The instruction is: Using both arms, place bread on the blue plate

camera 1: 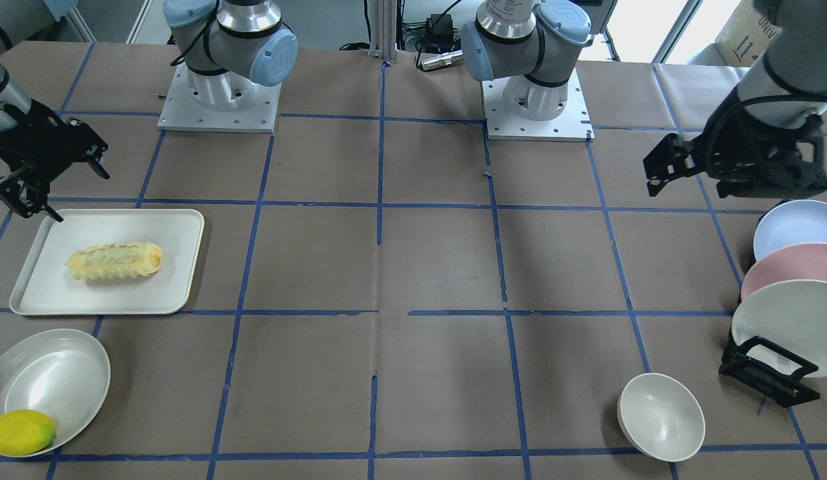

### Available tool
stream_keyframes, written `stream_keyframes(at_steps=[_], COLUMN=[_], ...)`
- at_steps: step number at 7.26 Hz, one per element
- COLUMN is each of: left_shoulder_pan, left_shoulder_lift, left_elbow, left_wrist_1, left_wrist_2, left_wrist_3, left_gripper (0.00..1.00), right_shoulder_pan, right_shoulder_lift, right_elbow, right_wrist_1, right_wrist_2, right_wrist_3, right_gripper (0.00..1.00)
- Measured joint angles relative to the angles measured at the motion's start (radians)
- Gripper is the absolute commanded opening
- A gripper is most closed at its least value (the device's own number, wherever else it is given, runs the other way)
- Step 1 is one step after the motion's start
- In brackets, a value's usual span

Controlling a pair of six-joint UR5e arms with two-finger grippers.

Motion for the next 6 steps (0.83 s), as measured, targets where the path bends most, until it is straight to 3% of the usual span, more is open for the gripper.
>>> stream_keyframes(at_steps=[3, 6], left_shoulder_pan=[0.322, 0.558], left_shoulder_lift=[-0.051, -0.181], left_elbow=[0.041, 0.122], left_wrist_1=[-0.01, -0.012], left_wrist_2=[-0.005, -0.017], left_wrist_3=[0.37, 0.628], left_gripper=[1.0, 1.0], right_shoulder_pan=[-0.022, -0.003], right_shoulder_lift=[0.191, 0.274], right_elbow=[0.059, 0.057], right_wrist_1=[-0.285, -0.375], right_wrist_2=[0.044, 0.093], right_wrist_3=[-0.117, -0.121], right_gripper=[1.0, 1.0])
